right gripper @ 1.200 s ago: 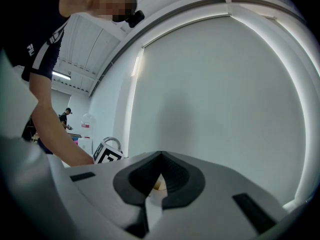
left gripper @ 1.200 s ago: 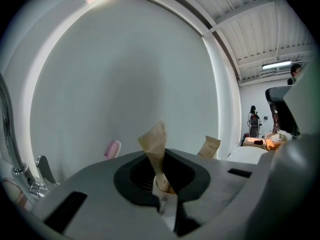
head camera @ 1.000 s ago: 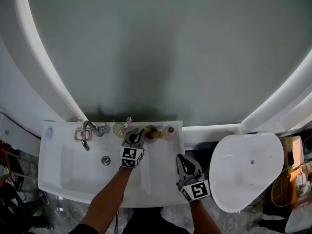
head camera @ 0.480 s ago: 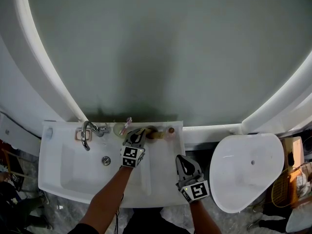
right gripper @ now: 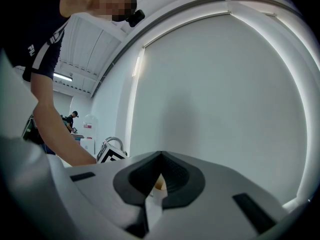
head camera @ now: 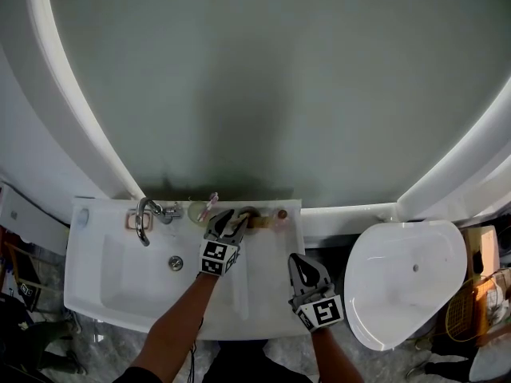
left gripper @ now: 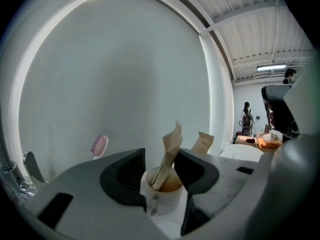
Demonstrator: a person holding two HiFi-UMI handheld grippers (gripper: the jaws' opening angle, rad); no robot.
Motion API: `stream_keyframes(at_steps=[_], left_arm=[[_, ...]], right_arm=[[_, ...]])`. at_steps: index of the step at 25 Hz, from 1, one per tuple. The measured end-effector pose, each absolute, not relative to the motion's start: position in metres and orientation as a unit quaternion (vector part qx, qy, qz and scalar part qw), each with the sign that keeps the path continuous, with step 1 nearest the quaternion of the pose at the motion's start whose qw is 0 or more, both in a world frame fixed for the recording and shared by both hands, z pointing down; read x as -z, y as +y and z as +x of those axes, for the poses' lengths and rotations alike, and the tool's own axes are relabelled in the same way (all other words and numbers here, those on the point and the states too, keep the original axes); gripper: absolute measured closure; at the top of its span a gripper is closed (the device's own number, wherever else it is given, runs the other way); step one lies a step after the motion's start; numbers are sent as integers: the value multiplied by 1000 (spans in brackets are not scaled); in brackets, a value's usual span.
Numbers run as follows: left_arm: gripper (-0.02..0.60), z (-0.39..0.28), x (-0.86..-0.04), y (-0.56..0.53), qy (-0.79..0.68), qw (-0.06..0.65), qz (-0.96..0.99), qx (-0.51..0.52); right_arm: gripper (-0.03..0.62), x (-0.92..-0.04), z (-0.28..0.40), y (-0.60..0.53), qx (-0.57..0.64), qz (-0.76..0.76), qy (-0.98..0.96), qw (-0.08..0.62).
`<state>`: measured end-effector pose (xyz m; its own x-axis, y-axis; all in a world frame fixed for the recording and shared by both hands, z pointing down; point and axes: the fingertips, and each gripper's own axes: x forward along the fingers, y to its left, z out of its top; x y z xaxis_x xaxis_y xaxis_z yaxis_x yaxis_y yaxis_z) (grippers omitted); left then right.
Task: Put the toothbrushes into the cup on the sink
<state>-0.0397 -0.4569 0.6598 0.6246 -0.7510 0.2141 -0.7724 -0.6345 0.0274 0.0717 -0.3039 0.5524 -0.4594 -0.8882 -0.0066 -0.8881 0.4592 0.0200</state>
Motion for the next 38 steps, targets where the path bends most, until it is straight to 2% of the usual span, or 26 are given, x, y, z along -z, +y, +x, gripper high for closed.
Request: stream_keyframes(at_steps=[6, 13, 35, 38], left_arm=[[344, -38, -651, -448, -411, 56, 907, -73], [321, -39, -641, -432, -390, 50, 917, -61], [320, -77, -584, -402, -429, 32, 903, -21], [364, -87, -576, -401, -441, 32, 897, -16]], right_arm=[[568, -554, 69, -305, 7, 516, -857, 3], [568, -548, 62, -306, 8, 511, -859, -3], [568, -520, 41, -302, 11, 495, -869, -4], [568, -517, 41, -303, 10, 496, -868, -7]])
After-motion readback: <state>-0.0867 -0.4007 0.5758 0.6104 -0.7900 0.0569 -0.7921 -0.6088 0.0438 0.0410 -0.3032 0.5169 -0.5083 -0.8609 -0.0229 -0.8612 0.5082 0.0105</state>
